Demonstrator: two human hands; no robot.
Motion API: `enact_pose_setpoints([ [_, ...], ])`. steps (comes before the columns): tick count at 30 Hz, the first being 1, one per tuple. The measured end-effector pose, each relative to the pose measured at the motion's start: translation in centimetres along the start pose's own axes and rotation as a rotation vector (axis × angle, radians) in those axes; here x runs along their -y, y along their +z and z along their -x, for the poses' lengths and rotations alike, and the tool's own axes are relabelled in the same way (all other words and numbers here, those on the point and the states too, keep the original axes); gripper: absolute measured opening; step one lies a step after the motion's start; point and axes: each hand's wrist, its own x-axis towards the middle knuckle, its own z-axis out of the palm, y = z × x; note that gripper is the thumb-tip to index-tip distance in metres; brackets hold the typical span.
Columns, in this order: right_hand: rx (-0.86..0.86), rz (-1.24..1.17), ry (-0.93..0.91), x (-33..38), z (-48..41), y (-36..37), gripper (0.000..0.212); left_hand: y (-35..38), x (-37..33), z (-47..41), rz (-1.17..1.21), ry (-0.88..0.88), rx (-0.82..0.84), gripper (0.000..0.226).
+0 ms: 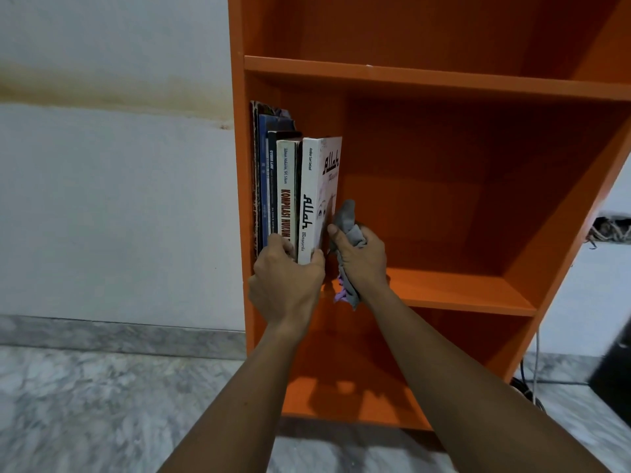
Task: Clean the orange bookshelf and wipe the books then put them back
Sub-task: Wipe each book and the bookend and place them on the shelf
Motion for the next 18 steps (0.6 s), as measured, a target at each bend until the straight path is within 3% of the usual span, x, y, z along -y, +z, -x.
enact_pose_setpoints([
  [4, -0.003, 0.048, -0.018, -0.3, 0.0, 0.0, 0.029, -0.1, 0.5, 0.3, -0.016, 0.023, 0.02, 0.042],
  [9, -0.027, 0.077, -0.003, 0.3, 1.8, -1.0, 0.04, -1.1, 0.4, 1.4, -0.09, 0.09, 0.053, 0.039],
  [13, -0.11, 0.05, 0.041, 0.7, 8.0, -4.5, 0.065, -2.2, -0.1, 4.6, -0.213, 0.201, 0.092, 0.046],
  [16, -0.109, 0.101, 0.162, -1.1, 15.9, -9.4, 0.069, -2.3, 0.9, 10.0, -0.234, 0.321, 0.225, 0.051],
  [18, -0.098, 0.147, 0.295, -3.1, 21.5, -12.7, 0.051, -2.2, 2.4, 14.7, -0.247, 0.393, 0.39, 0.054],
])
